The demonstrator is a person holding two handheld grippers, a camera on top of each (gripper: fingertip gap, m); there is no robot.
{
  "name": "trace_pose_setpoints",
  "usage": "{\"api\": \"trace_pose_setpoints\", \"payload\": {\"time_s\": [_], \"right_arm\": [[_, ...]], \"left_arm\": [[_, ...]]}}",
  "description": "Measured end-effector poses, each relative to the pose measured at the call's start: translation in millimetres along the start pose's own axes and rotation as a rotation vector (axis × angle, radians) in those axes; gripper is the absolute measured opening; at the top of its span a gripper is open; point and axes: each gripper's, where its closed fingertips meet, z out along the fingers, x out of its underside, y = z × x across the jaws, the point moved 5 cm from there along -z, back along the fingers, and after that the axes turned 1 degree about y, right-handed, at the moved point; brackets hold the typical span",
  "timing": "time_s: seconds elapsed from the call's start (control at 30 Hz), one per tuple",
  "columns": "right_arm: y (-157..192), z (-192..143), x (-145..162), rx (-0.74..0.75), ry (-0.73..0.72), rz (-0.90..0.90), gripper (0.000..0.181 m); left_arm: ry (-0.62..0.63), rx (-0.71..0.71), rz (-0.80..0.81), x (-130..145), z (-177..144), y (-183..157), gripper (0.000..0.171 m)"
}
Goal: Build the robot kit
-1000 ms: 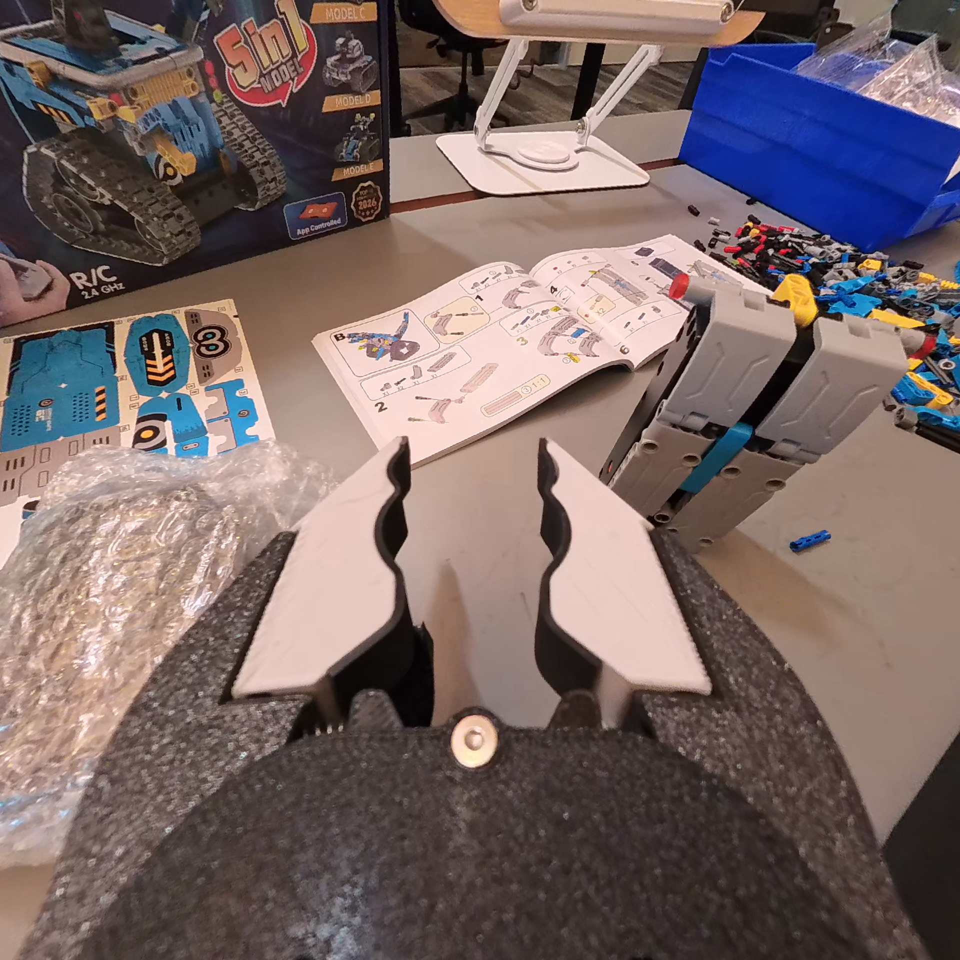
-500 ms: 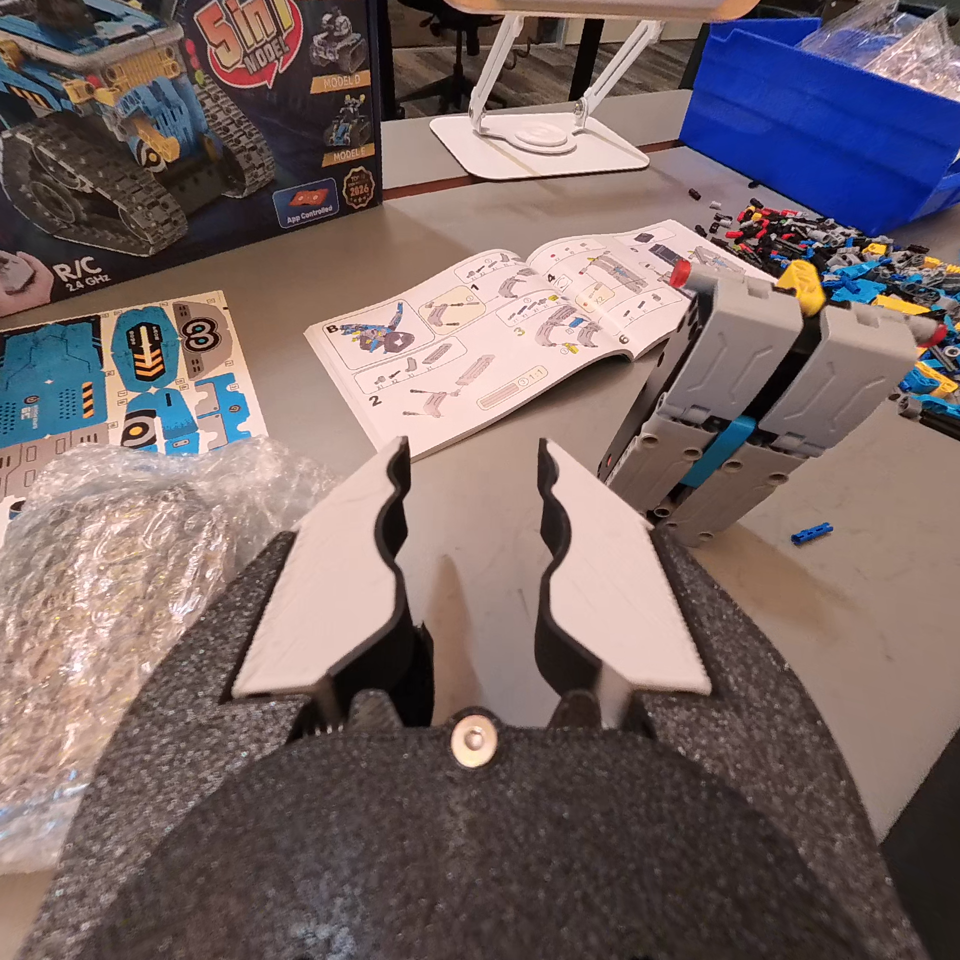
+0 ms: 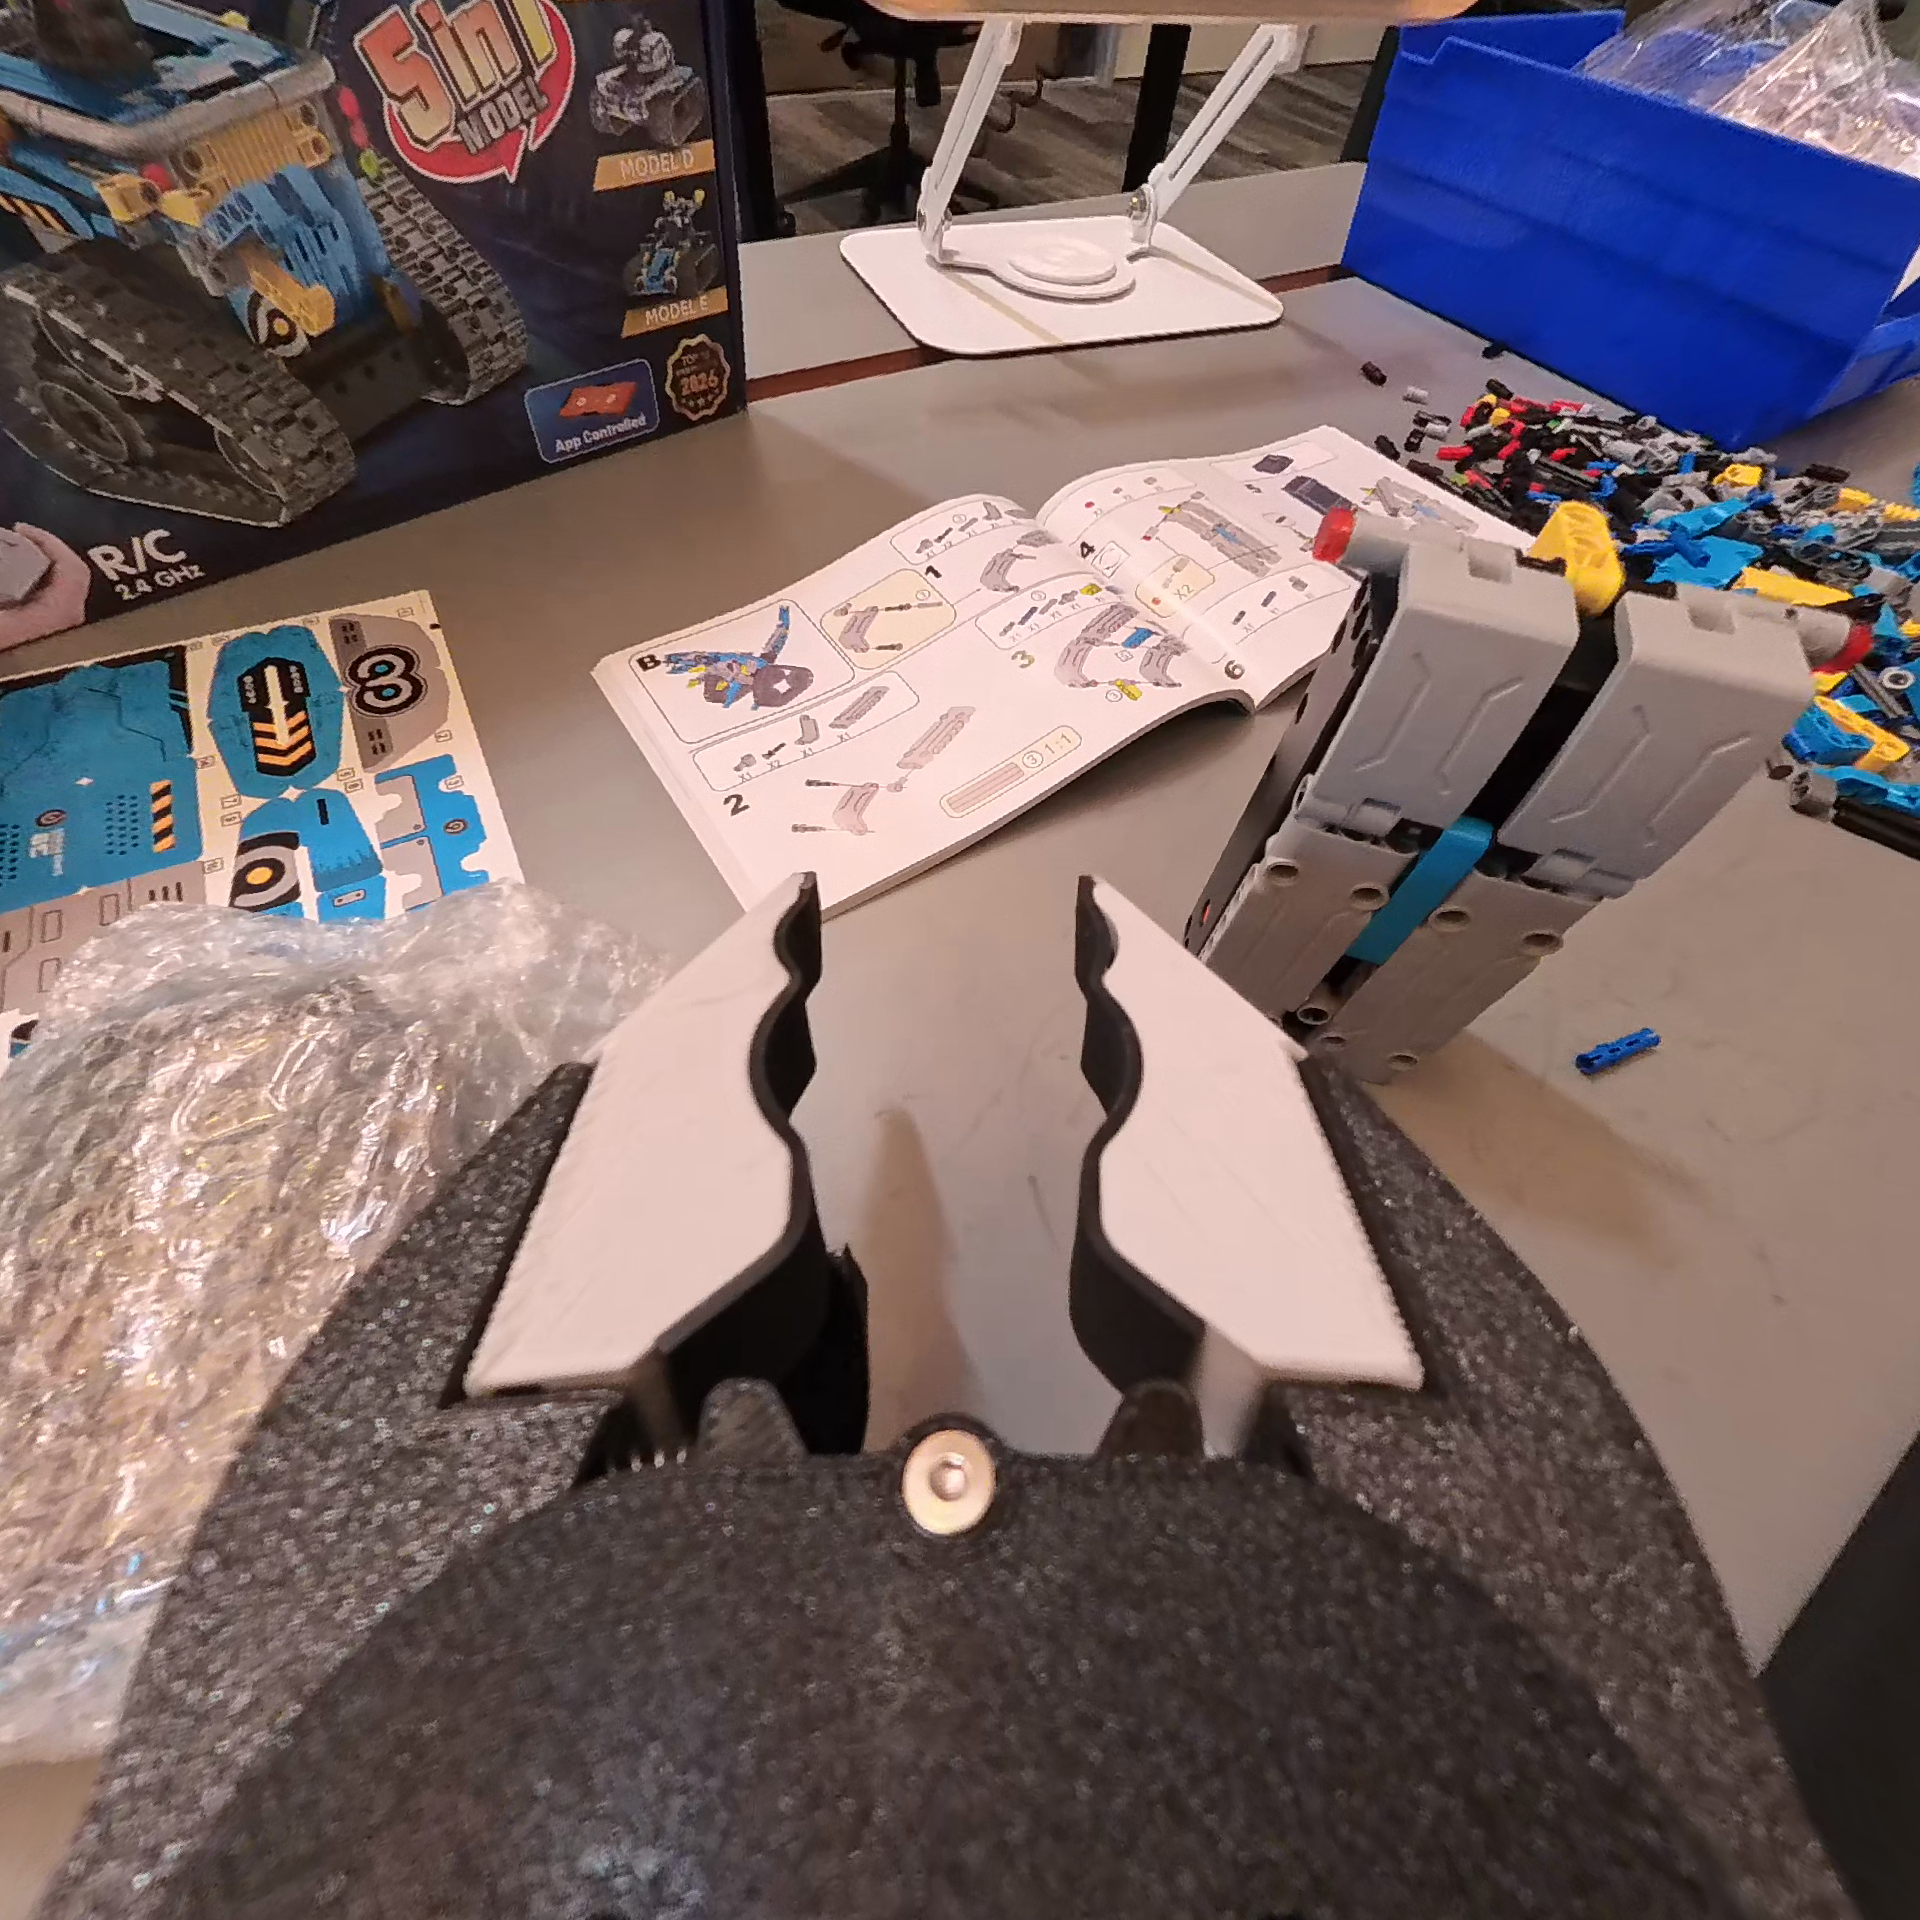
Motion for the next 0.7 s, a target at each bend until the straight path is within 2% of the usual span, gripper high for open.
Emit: {"api": "trace_pose_setpoints", "payload": {"time_s": [0.13,0.3,0.37,0.47,0.6,0.7], "right_arm": [[30.6,3.2,-11.6,-0.079,0.011,-0.101,0.013],[76.8,15.9,-30.8,-0.051,0.043,-0.359,0.012],[94.2,21.6,-36.0,-0.077,0.081,-0.443,0.004],[94.8,26.1,-52.5,-0.028,0.119,-0.529,0.0],[85.7,40.2,-95.7,-0.095,0.1,-0.426,0.008],[80.6,67.7,-122.1,-0.113,0.117,-0.413,0.012]], "left_arm": [[0.001,-0.002,-0.002,0.2,0.1,0.4,0.048],[0.005,0.001,-0.003,0.6,0.3,0.1,0.048],[0.004,0.002,-0.004,0.7,0.3,0.2,0.048],[0.001,0.002,-0.029,1.0,-0.4,2.8,0.048],[0.005,0.013,-0.05,1.4,0.1,4.1,0.048],[0.01,0.014,-0.03,1.9,0.7,1.7,0.048]]}}
